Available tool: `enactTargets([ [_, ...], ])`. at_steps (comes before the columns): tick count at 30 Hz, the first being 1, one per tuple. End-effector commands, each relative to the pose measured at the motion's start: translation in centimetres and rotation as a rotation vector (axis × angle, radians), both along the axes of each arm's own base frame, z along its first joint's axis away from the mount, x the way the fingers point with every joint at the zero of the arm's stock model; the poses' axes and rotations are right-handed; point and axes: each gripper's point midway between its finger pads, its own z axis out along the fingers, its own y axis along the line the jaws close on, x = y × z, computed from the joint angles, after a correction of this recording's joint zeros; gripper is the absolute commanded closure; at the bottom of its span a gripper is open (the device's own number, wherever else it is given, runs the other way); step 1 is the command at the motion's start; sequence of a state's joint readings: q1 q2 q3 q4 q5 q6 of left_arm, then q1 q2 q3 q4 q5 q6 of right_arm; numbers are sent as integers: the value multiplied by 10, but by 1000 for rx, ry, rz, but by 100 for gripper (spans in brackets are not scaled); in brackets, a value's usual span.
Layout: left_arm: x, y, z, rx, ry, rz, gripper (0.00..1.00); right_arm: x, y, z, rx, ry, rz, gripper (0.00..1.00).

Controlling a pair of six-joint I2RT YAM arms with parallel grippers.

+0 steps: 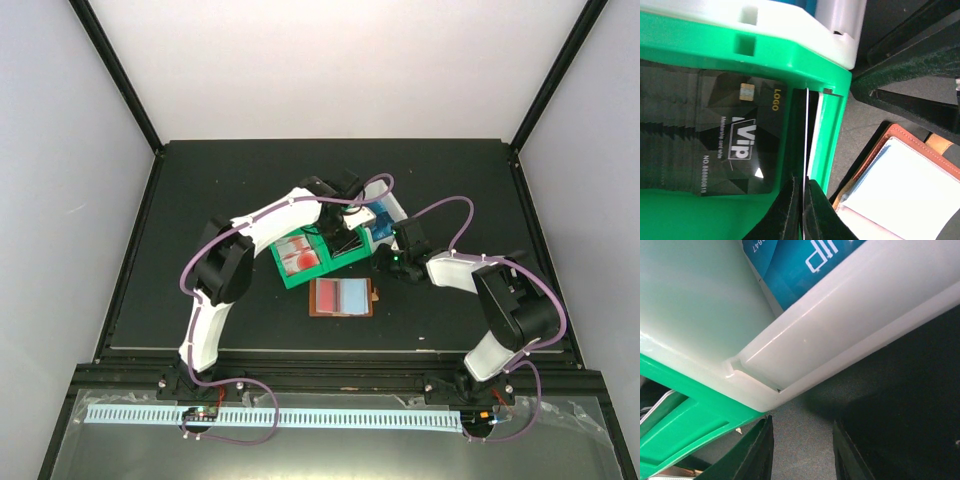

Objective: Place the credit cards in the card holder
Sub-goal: Pick up the credit card from the storage box, then adjust the storage box at the center of the board.

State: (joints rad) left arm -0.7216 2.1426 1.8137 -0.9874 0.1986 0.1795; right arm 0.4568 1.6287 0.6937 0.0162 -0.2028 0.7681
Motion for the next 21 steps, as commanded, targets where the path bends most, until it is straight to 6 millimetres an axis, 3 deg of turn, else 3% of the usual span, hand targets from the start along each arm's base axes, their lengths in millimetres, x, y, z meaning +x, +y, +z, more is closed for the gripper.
enactTargets([
  [1, -1, 5, 26, -11, -35, 22, 97, 1, -3, 4, -14, -18, -13, 64],
  [13, 25, 26, 61, -26, -209, 174, 98, 5, -5, 47, -45, -129, 37, 57],
  [16, 28, 33, 73, -57, -255, 234, 98, -1, 3, 47, -68, -129, 85, 56],
  [21, 28, 54, 93, -149, -305, 392, 99, -17, 34, 32, -155, -100, 196, 54],
])
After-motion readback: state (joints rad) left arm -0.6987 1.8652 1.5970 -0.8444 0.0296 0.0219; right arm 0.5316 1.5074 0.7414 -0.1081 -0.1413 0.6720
